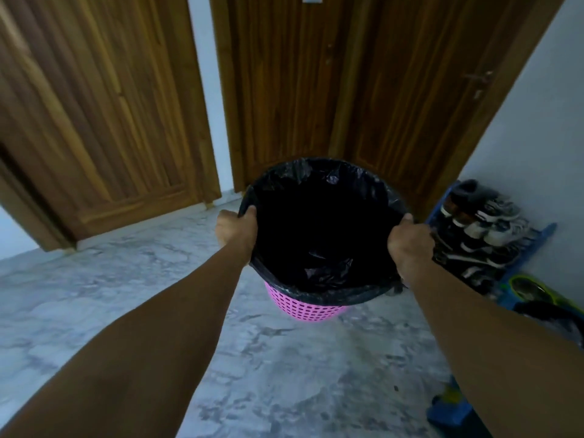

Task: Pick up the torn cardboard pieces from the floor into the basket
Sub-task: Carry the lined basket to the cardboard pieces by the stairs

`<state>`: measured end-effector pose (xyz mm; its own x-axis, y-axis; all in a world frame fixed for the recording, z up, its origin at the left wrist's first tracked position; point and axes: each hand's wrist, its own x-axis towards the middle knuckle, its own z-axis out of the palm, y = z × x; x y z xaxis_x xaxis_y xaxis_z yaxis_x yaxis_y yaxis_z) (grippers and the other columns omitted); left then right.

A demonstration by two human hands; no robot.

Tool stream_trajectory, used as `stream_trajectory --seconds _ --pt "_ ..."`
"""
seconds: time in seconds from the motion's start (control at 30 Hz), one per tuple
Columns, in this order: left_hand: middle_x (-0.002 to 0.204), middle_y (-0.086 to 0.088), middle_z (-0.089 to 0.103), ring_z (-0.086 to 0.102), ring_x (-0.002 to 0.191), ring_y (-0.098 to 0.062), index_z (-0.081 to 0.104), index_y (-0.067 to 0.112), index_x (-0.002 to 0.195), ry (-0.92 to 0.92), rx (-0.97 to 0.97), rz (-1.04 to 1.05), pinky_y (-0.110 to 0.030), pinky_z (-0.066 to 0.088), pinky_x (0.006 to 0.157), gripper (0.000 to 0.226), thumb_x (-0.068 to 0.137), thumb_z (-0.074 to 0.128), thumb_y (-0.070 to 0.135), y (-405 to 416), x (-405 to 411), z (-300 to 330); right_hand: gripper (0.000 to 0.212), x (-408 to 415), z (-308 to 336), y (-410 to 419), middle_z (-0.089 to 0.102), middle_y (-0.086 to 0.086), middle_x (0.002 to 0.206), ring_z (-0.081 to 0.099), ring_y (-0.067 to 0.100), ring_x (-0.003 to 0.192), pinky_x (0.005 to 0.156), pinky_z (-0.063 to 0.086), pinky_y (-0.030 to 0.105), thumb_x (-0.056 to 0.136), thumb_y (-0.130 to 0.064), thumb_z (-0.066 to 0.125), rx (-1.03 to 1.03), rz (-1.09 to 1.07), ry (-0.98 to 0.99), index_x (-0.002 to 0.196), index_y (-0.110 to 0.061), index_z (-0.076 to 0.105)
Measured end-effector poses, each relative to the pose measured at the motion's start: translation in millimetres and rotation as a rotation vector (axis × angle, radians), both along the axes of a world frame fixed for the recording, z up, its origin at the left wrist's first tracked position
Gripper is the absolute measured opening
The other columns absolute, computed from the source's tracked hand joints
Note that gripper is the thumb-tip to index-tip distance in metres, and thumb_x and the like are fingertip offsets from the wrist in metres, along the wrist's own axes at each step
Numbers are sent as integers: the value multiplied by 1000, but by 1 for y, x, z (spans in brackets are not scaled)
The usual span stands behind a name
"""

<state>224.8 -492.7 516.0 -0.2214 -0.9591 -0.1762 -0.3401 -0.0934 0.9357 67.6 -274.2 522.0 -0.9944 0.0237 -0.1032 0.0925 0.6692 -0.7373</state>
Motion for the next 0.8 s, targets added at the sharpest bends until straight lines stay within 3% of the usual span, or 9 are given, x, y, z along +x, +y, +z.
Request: stream_trajectory --seconds 0.03,0.13,0.27,0.37,0.47,0.6,0.7,0.8 --pt "106 -15 65 62 104 -36 61 7 107 13 -11 10 -35 49 78 31 87 64 31 -7 7 1 51 4 2 -9 47 27 139 48 43 122 91 40 42 105 -32 31 19 37 12 141 3 36" --pt "122 -12 66 60 112 -34 61 14 127 30 -42 56 -40 51 95 42 85 62 21 -52 47 7 65 25 4 -67 50 24 138 51 41 119 82 40 39 101 -49 38 -29 101 37 142 2 38" --pt "103 -21 70 64 100 -37 70 3 107 -53 -95 151 -41 54 87 28 86 62 20 -111 93 7 59 50 4 -143 56 25 129 58 41 111 73 42 35 98 -41 52 -59 169 -6 134 4 44" --pt "99 -22 69 65 97 -38 71 1 103 -90 -95 209 -42 55 83 28 84 64 21 -145 124 6 50 67 3 -191 59 26 126 59 41 110 82 50 40 99 -33 53 -62 221 -45 132 5 47" --pt "89 -21 69 67 88 -35 69 -3 92 -121 -56 279 -41 57 76 26 76 70 18 -175 153 5 47 85 7 -234 57 26 128 57 42 114 89 49 44 100 -29 52 -25 312 -37 131 5 47" --pt "79 -17 62 62 78 -30 60 1 77 -155 -34 362 -39 55 75 6 75 63 6 -204 183 4 46 99 7 -288 56 26 128 59 41 110 77 46 39 99 -30 53 0 434 -44 128 6 50" --pt "75 -14 59 64 79 -32 63 8 75 -127 -27 420 -36 52 72 9 75 57 1 -225 198 4 46 104 3 -330 57 24 129 59 40 110 80 48 39 99 -29 52 -14 525 -50 131 4 50" --pt "83 -20 68 68 82 -33 68 0 83 -98 -11 507 -31 48 65 16 72 56 2 -254 214 -1 46 114 7 -378 56 23 133 55 40 117 87 46 39 100 -26 52 -7 624 -33 135 2 48"
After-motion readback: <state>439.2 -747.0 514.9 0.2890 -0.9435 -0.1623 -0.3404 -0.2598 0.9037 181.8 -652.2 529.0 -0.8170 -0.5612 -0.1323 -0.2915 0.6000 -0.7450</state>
